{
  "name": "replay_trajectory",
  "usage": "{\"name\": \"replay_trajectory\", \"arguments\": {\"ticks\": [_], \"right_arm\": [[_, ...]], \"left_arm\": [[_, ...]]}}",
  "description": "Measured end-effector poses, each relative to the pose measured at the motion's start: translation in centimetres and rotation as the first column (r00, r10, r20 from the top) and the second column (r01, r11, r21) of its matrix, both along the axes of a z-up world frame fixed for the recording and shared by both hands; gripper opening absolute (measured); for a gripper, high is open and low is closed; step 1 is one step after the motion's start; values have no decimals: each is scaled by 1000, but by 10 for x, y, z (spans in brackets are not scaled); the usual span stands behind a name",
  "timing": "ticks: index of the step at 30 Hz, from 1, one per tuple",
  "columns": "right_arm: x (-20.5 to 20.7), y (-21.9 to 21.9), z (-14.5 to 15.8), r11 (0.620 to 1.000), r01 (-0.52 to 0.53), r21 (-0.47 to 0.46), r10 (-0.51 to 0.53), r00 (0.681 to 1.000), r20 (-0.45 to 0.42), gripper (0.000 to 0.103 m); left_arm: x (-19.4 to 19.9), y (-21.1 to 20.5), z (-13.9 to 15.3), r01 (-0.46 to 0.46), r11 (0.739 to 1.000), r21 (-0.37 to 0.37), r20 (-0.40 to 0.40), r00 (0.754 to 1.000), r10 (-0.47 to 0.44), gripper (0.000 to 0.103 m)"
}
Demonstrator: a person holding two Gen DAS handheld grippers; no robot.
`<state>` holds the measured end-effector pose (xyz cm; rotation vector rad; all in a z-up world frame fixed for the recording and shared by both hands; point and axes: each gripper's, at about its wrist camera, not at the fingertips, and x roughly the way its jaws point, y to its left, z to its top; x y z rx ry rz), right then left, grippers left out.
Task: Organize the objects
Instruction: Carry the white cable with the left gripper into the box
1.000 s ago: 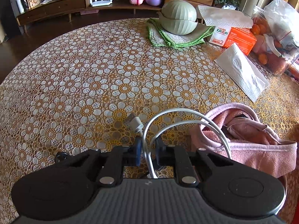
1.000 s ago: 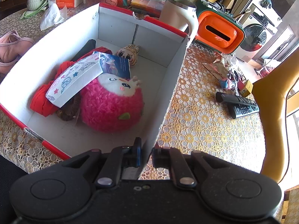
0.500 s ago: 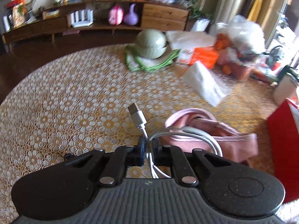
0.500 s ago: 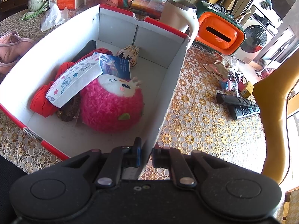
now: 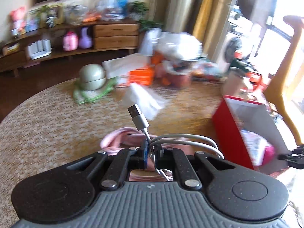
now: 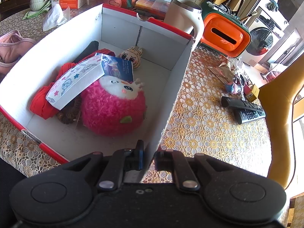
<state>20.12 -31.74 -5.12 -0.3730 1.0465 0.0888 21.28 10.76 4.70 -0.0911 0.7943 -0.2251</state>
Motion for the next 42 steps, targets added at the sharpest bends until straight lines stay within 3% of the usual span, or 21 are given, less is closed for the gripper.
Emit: {"name": "replay_trajectory", "arguments": {"ticks": [6,11,17,24,31,35,42], "right_arm": [[0,0,0,1000,0,1,0,1000,1,10],[1,0,0,1000,0,3,0,1000,3,10],[1,-1,-1,1000,-1,7,1,1000,3,10],[1,-2,-1,1000,-6,13,5,1000,2,9],[1,-3,-1,1000,-8,24,8,1000,0,9],[0,-2,0,1000,-10,29,10,1000,-2,9],[0,-3,0,999,-12,37,13,1000,-4,9]], "left_arm": [[2,-65,27,175,984,32,35,984,-176,6],[5,-121,43,305,951,46,61,950,-307,6],[15,-191,39,418,905,81,50,905,-422,6],[38,-257,19,490,858,157,-6,869,-495,6],[58,-297,-11,518,819,247,-87,853,-514,6],[70,-312,-29,513,810,285,-122,857,-500,6],[89,-327,-59,493,821,288,-157,870,-467,6]]}}
